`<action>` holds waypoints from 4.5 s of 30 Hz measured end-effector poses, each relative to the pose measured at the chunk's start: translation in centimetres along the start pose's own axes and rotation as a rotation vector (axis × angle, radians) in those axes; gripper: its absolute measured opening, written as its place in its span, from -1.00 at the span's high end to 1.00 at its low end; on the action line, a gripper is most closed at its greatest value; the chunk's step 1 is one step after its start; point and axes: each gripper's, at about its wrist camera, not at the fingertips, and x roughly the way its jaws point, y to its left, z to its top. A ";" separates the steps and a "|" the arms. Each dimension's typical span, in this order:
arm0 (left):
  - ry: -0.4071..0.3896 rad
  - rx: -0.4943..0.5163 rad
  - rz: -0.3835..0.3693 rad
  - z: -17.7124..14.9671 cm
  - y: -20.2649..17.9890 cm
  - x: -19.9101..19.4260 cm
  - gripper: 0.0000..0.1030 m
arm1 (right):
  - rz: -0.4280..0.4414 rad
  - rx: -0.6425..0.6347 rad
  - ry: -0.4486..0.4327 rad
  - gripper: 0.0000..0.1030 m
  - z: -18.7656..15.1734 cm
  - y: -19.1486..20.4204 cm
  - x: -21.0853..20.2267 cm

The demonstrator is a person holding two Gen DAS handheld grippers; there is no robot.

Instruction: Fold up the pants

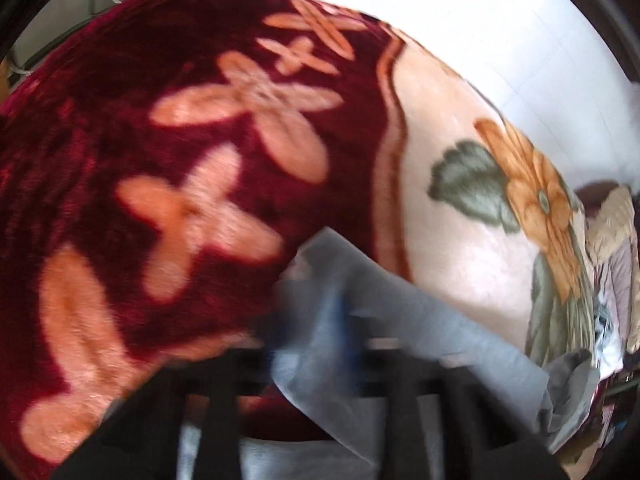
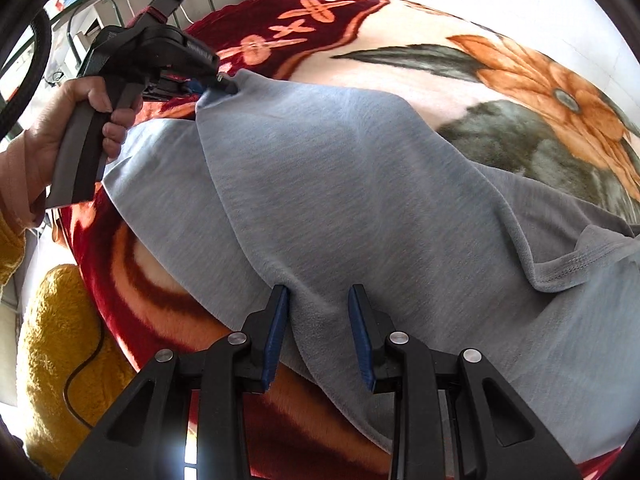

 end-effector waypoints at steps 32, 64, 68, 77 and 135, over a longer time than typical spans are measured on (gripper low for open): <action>-0.134 0.073 0.170 -11.2 5.5 -9.5 0.84 | -0.006 -0.095 0.048 0.80 -1.8 2.7 -1.5; -0.112 -0.009 0.022 -5.8 6.0 -7.6 0.30 | -0.024 0.544 -0.033 0.44 0.9 -18.0 -7.1; -0.139 -0.011 -0.008 -5.7 5.5 -7.2 0.45 | 0.059 0.656 -0.041 0.08 1.4 -20.1 -6.0; -0.318 0.011 -0.032 -8.7 4.6 -12.3 0.95 | 0.041 0.724 -0.027 0.31 2.3 -21.7 -3.0; -0.182 -0.057 0.130 -13.2 8.7 -12.0 0.30 | -0.042 0.129 0.008 0.42 0.9 -7.6 -5.7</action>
